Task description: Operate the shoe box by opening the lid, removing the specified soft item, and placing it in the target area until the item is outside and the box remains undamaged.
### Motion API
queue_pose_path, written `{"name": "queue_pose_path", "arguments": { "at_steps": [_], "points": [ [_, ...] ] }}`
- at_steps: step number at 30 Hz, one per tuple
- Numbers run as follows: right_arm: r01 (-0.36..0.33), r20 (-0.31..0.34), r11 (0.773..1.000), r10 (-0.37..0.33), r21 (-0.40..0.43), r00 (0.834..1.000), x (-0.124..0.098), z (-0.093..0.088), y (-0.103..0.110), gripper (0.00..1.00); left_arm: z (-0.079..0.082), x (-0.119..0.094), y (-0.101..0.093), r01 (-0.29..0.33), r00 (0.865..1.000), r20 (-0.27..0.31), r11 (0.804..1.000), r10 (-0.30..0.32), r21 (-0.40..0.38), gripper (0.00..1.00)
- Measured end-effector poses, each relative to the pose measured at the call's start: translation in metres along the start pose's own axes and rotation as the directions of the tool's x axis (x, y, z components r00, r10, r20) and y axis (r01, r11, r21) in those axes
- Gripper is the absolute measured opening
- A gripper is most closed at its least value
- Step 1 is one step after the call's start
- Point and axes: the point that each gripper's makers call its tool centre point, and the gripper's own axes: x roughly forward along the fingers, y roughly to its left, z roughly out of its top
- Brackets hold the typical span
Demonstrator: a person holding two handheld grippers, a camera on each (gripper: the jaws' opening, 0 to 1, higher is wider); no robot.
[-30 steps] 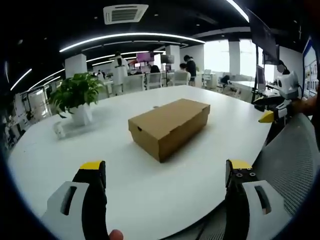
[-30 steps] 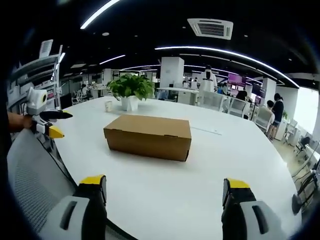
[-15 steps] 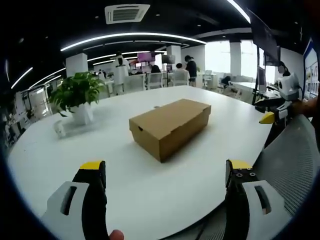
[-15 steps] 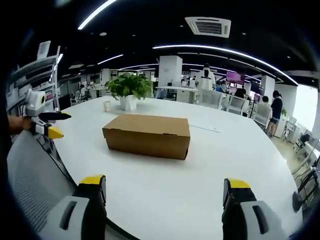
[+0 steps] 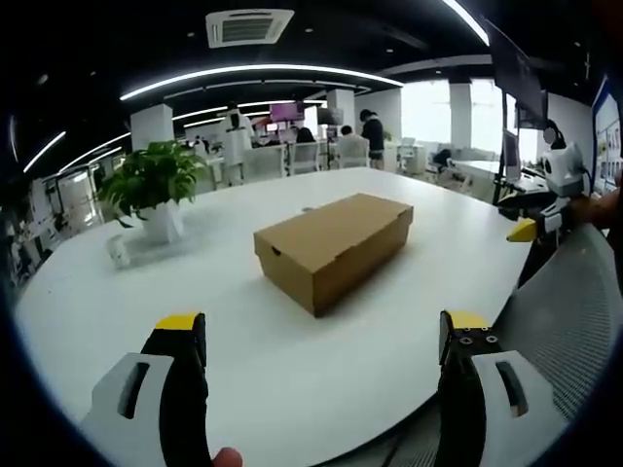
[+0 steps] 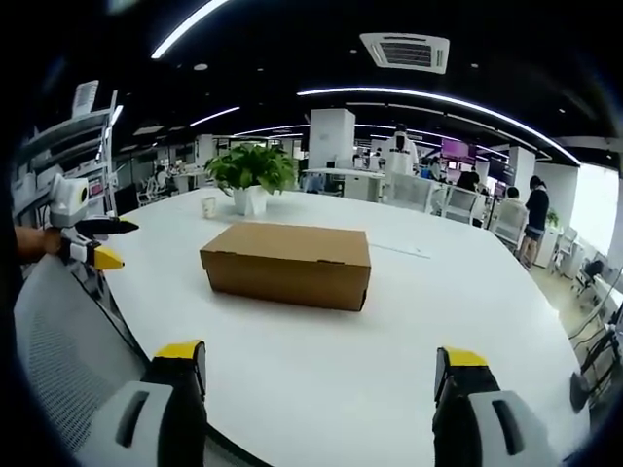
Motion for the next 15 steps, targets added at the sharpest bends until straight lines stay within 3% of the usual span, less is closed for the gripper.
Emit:
{"name": "queue_pose_path", "arguments": {
  "at_steps": [15],
  "points": [
    [0.013,-0.005,1.000,-0.013,0.004,1.000,-0.0009,0.0001,-0.0030,0.98,-0.0020,0.0002,0.0012,-0.005,1.000,-0.012,1.000,0.005,0.007,0.99]
  ]
}}
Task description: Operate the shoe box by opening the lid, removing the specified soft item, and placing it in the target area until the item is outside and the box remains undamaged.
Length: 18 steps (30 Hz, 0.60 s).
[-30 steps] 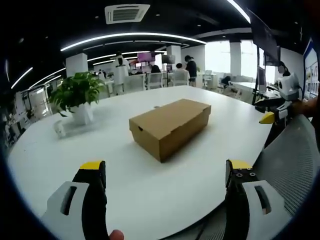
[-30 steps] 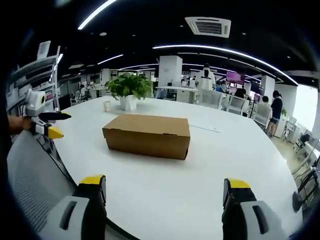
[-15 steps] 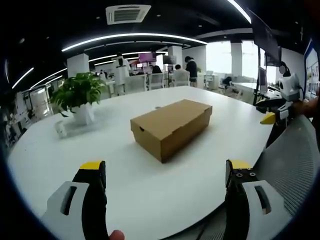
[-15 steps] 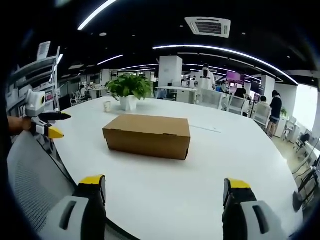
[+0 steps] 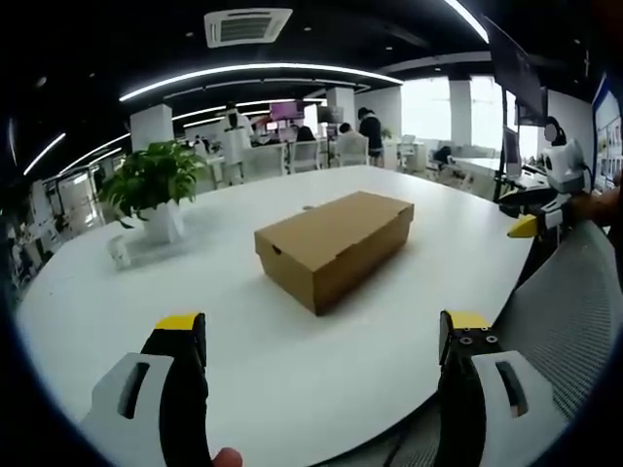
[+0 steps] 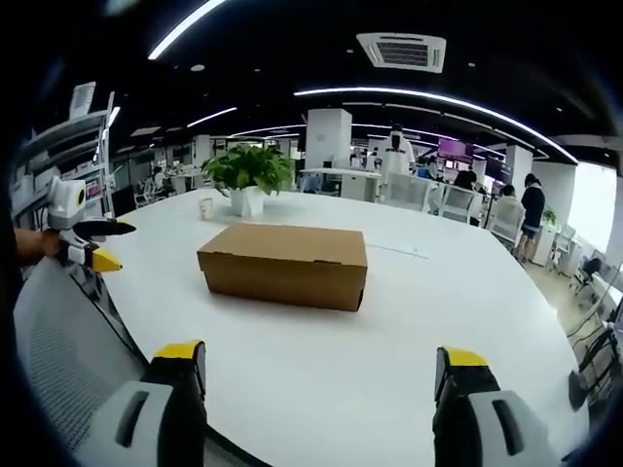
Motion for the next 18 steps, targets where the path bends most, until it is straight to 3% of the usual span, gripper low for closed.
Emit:
{"name": "queue_pose_path", "arguments": {
  "at_steps": [6,9,18],
  "points": [
    [-0.008,-0.014,1.000,0.008,-0.001,1.000,0.000,0.000,0.001,0.98,0.001,-0.001,0.002,-0.003,1.000,-0.003,1.000,0.003,-0.006,0.98],
    [-0.014,-0.063,0.999,0.012,-0.029,0.998,0.001,-0.007,0.001,0.97,0.003,-0.002,0.004,-0.016,1.000,0.006,1.000,0.016,0.001,0.96],
    [-0.033,-0.058,0.998,0.029,-0.057,0.998,0.006,0.004,0.002,0.97,0.008,0.000,0.007,-0.009,1.000,-0.003,1.000,0.009,-0.002,0.97]
  ]
}}
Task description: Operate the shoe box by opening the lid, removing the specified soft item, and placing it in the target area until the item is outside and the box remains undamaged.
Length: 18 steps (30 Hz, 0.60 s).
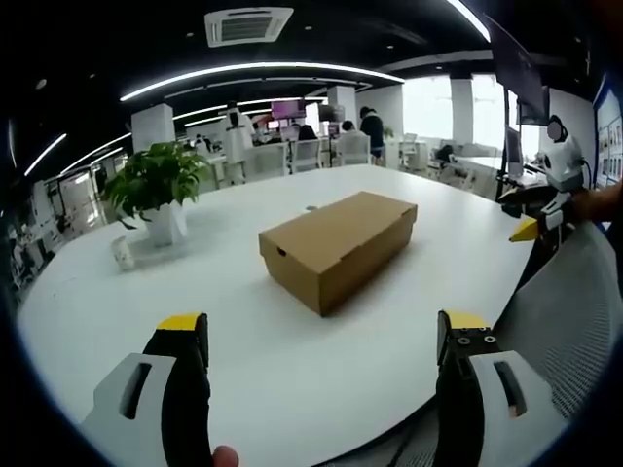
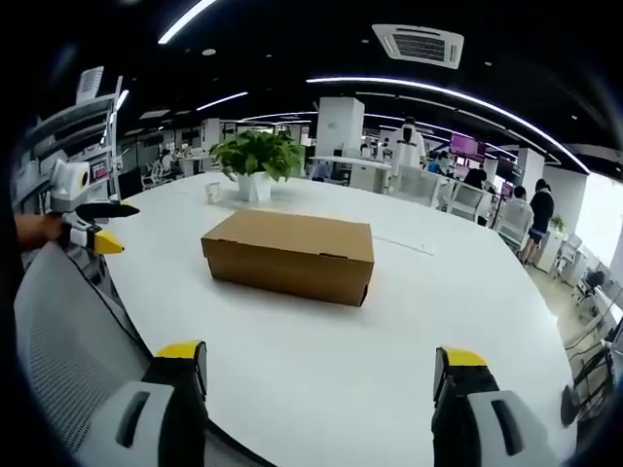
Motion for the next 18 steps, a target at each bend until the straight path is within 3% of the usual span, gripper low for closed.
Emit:
{"name": "queue_pose_path", "arguments": {
  "at_steps": [9,18],
  "points": [
    [-0.009,-0.001,1.000,0.009,-0.028,1.000,0.004,0.010,-0.004,0.95,0.011,0.009,0.005,0.008,1.000,0.008,1.000,-0.008,-0.007,0.97],
    [-0.005,-0.001,0.999,0.005,-0.039,1.000,0.008,0.015,-0.010,0.95,0.013,0.020,0.005,0.014,1.000,-0.004,1.000,-0.014,-0.009,0.97]
  ]
}}
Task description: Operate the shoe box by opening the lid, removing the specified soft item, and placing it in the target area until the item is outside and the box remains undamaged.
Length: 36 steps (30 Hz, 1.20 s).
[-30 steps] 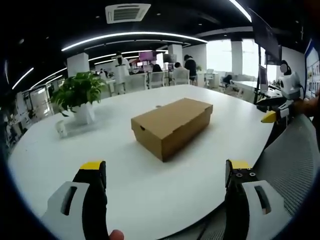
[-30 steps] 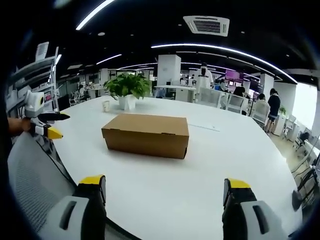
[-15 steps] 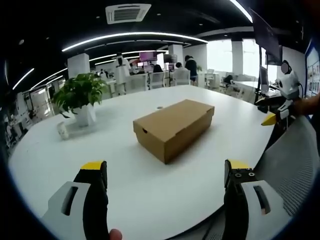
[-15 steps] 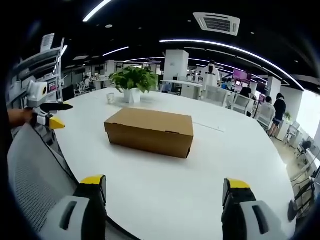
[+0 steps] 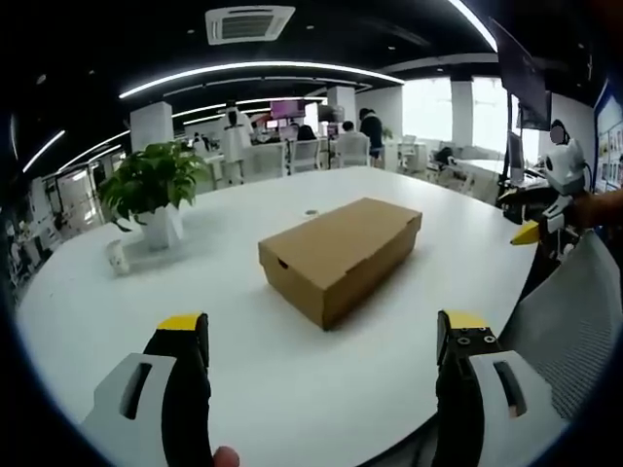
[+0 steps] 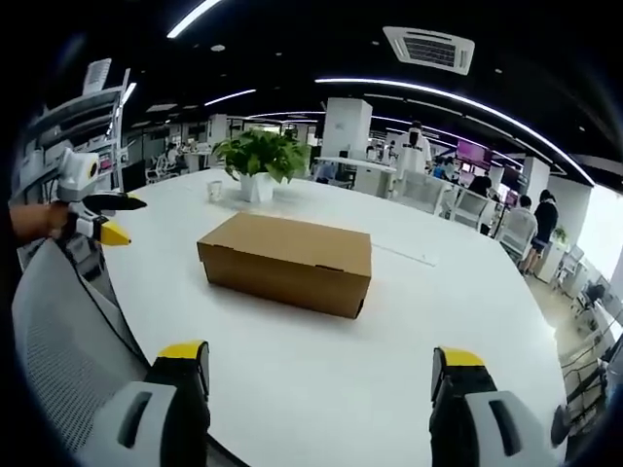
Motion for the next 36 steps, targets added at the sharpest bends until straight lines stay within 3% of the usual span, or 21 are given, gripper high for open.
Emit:
{"name": "queue_pose_path", "arguments": {
  "at_steps": [14,36],
  "points": [
    [-0.022,0.024,0.999,0.023,-0.027,0.999,0.011,0.017,0.001,0.94,0.006,0.020,-0.002,0.005,1.000,-0.019,1.000,-0.005,0.005,0.95],
    [-0.055,0.033,0.997,0.057,-0.058,0.998,0.033,0.025,-0.004,0.93,0.013,0.038,-0.006,0.007,1.000,-0.012,1.000,-0.007,0.006,0.93]
  ]
}}
